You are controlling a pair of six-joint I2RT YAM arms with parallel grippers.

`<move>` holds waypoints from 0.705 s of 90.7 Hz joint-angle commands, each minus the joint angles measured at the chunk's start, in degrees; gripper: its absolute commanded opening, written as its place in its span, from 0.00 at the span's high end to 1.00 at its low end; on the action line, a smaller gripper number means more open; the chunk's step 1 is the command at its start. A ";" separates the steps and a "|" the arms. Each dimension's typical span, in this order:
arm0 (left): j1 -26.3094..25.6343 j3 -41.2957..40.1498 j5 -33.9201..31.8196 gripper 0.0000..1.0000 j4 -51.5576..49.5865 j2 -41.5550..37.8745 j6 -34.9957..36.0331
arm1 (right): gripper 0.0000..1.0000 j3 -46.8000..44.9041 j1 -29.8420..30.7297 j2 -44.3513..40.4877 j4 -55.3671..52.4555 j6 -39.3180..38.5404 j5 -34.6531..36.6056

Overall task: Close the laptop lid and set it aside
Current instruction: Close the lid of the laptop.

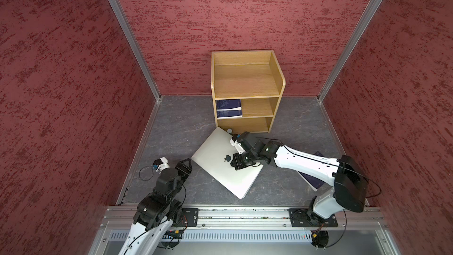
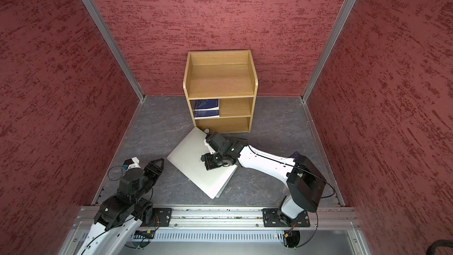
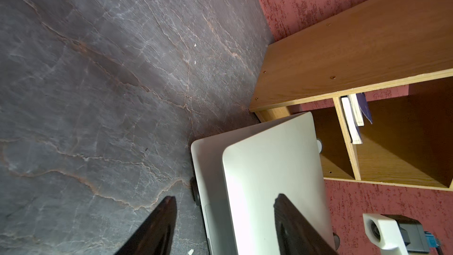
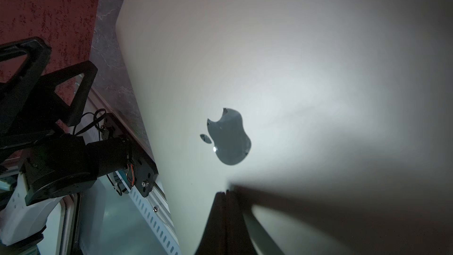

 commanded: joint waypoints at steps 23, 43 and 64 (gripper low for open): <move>1.37 -0.41 10.89 0.18 17.48 16.93 8.30 | 1.00 -3.52 0.38 2.72 -1.12 -2.09 7.41; 8.14 1.84 18.28 0.14 24.01 28.18 12.80 | 1.00 -4.45 0.36 1.60 -1.22 -2.93 10.12; 16.24 3.63 24.72 0.08 33.92 37.44 20.32 | 0.98 -6.62 2.44 -8.00 1.11 -4.97 12.66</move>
